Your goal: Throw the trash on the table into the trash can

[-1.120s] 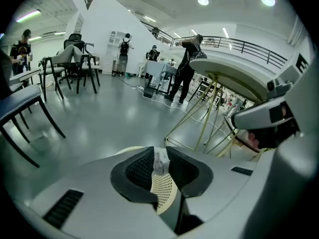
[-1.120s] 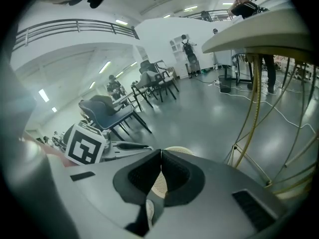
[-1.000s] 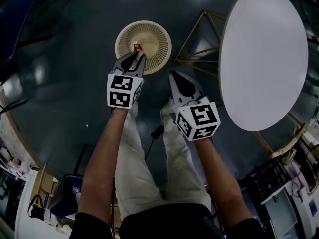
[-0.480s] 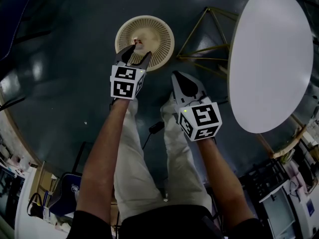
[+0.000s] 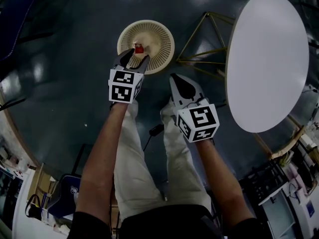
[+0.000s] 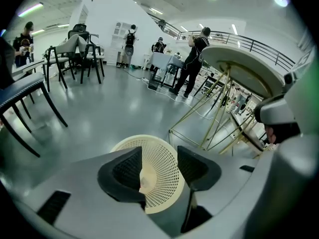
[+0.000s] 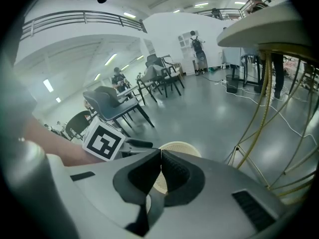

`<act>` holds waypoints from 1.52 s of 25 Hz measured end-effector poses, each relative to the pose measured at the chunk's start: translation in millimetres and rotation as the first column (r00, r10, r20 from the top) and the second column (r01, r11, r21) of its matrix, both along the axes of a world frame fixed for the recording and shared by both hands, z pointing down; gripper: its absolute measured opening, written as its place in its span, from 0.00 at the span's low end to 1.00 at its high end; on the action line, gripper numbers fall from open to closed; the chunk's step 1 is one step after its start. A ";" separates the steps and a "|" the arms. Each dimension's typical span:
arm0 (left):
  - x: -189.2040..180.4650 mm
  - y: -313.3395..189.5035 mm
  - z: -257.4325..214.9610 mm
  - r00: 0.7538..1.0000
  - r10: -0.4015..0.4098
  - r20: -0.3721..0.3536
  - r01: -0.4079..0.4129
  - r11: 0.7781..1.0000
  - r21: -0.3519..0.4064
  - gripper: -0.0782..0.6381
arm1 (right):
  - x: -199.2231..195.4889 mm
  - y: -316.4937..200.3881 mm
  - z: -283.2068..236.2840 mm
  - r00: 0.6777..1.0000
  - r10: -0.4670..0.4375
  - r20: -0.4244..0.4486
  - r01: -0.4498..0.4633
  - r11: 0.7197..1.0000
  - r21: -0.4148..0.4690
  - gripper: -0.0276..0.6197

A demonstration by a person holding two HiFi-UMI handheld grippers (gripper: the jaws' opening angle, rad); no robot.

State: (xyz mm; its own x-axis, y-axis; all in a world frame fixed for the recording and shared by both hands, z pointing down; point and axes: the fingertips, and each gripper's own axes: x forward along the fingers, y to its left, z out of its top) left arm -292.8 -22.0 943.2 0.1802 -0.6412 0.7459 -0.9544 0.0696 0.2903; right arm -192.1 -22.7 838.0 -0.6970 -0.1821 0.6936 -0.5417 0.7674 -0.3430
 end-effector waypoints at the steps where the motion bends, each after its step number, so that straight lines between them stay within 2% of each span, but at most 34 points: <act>1: -0.1 0.2 -3.7 1.000 0.000 0.003 0.000 1.000 0.002 0.43 | 0.3 0.5 -2.1 1.000 0.000 0.001 0.000 1.000 0.002 0.07; 6: -2.7 3.9 -24.5 1.000 -0.006 0.030 0.006 1.000 0.009 0.28 | -1.5 3.6 -15.6 1.000 0.006 0.008 -0.006 1.000 0.010 0.07; 14: -1.9 18.5 -86.3 0.999 0.004 0.049 -0.005 1.000 0.020 0.16 | -13.1 11.7 -81.5 0.998 -0.045 0.047 0.044 0.998 0.033 0.07; 23: -1.8 5.5 -192.4 0.995 0.009 0.096 -0.019 0.995 0.103 0.13 | -15.1 -3.4 -167.0 0.995 -0.022 0.099 0.013 0.996 0.084 0.07; 29: 11.2 -1.4 -282.1 0.996 0.002 0.093 -0.020 0.983 0.185 0.13 | -6.0 -7.0 -228.8 0.991 -0.028 0.128 0.014 0.994 0.109 0.07; 38: 60.8 -8.0 -405.4 0.993 0.010 0.114 -0.044 0.953 0.299 0.13 | 35.3 -24.5 -325.1 0.984 -0.012 0.180 -0.019 0.985 0.170 0.07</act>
State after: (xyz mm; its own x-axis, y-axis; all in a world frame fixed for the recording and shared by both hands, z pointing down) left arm -232.0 -30.0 537.8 0.1285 -0.8346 0.5357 -0.9818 -0.0308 0.1875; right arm -156.7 -47.2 512.9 -0.8065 -0.2894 0.5156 -0.4861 0.8210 -0.2995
